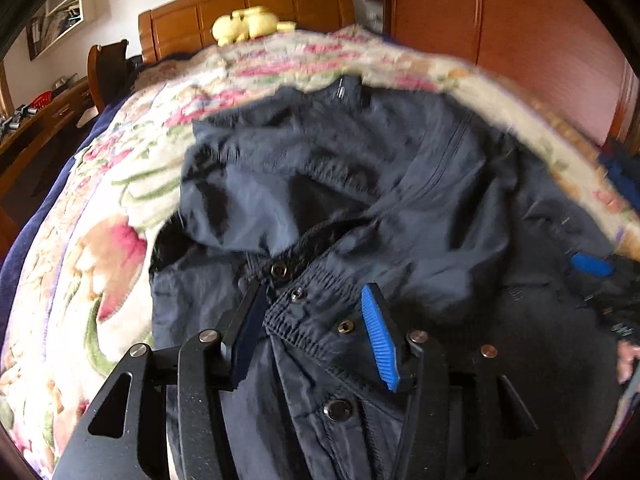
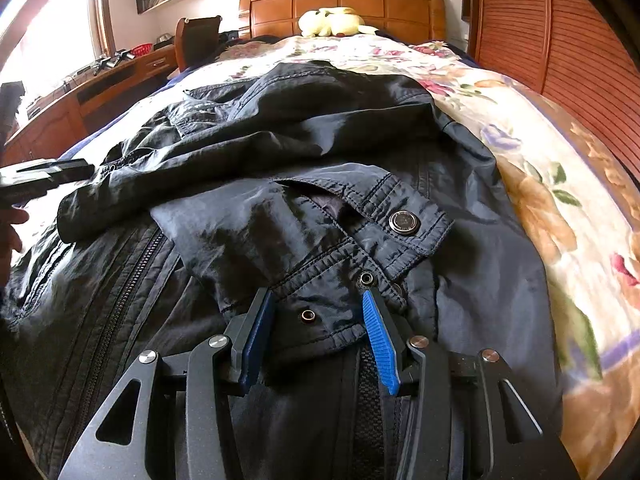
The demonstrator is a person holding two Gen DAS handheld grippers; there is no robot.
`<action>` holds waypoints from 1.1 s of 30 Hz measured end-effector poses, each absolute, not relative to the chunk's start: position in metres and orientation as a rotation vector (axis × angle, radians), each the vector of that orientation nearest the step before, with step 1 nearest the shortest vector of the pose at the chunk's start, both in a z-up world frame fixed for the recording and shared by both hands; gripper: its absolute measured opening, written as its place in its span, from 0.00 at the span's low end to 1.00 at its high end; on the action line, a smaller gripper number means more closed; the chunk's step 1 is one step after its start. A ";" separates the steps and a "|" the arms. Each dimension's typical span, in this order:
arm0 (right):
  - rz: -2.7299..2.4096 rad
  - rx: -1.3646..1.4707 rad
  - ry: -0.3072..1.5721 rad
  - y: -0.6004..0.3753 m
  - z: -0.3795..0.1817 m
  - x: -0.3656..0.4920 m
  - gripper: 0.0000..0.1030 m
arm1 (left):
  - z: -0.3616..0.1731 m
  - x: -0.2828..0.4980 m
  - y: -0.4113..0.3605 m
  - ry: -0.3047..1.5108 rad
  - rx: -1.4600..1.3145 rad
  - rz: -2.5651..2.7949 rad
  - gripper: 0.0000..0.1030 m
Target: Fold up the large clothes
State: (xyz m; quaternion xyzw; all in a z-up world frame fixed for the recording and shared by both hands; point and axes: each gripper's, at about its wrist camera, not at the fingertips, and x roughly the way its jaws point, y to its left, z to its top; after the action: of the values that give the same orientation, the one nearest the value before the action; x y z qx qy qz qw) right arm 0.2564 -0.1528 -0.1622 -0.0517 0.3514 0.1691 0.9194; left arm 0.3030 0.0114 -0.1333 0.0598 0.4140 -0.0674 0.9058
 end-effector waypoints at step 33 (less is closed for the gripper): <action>0.358 -0.099 0.727 -0.153 -0.162 0.257 0.47 | -0.100 0.263 0.032 0.730 0.086 -0.061 0.11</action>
State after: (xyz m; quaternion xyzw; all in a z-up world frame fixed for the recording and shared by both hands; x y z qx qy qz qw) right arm 0.2572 -0.1531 -0.1619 -0.0481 0.3534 0.1742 0.9179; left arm 0.2634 0.0323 -0.1001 0.0421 0.3567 -0.0297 0.9328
